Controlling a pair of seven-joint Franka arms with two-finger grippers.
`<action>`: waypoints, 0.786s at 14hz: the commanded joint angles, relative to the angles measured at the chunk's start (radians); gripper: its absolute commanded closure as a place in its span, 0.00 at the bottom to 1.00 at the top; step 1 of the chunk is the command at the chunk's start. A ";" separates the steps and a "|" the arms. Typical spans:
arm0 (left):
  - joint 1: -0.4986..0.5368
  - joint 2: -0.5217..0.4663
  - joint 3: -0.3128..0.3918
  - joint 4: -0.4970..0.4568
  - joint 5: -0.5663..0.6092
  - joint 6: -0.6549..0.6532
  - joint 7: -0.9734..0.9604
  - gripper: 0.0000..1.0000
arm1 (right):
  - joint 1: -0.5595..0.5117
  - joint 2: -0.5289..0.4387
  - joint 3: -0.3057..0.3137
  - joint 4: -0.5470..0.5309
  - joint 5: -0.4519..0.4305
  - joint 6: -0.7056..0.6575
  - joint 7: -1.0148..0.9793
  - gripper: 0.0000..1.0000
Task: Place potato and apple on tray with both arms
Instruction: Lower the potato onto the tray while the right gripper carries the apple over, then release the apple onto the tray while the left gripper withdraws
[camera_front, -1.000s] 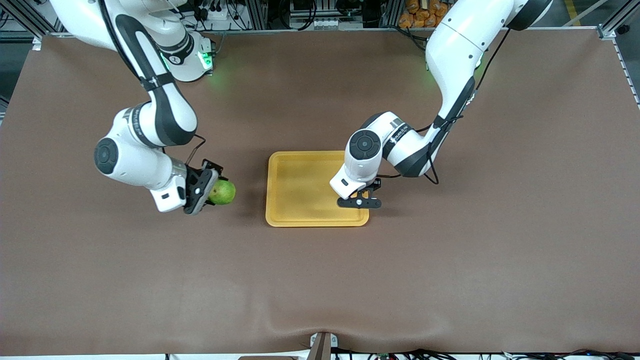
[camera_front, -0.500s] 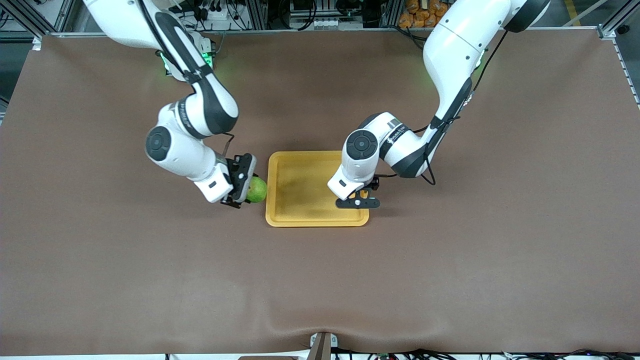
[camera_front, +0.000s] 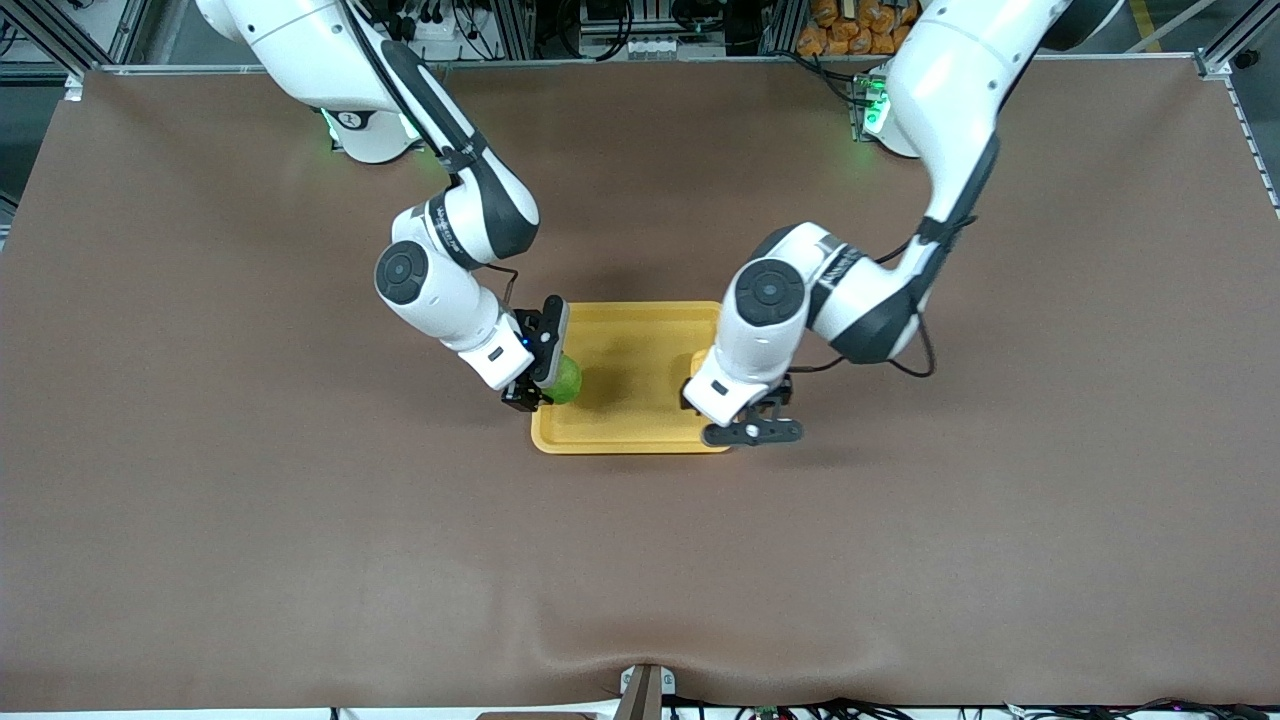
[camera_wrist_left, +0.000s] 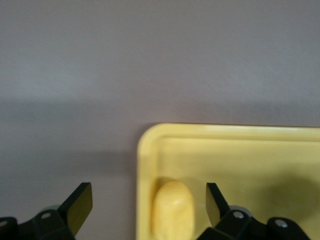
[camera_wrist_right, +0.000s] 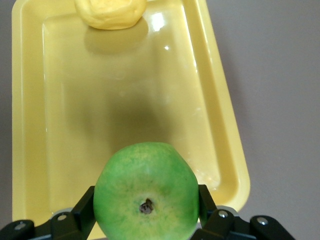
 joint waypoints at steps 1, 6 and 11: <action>0.050 -0.082 -0.012 0.026 -0.009 -0.132 0.097 0.00 | 0.021 0.011 -0.006 0.007 0.025 0.007 -0.033 1.00; 0.200 -0.231 -0.010 0.042 -0.109 -0.296 0.347 0.00 | 0.025 0.068 -0.006 0.005 0.026 0.020 -0.024 0.95; 0.332 -0.350 -0.009 0.045 -0.111 -0.442 0.383 0.00 | 0.040 0.090 -0.006 -0.005 0.026 0.090 -0.033 0.00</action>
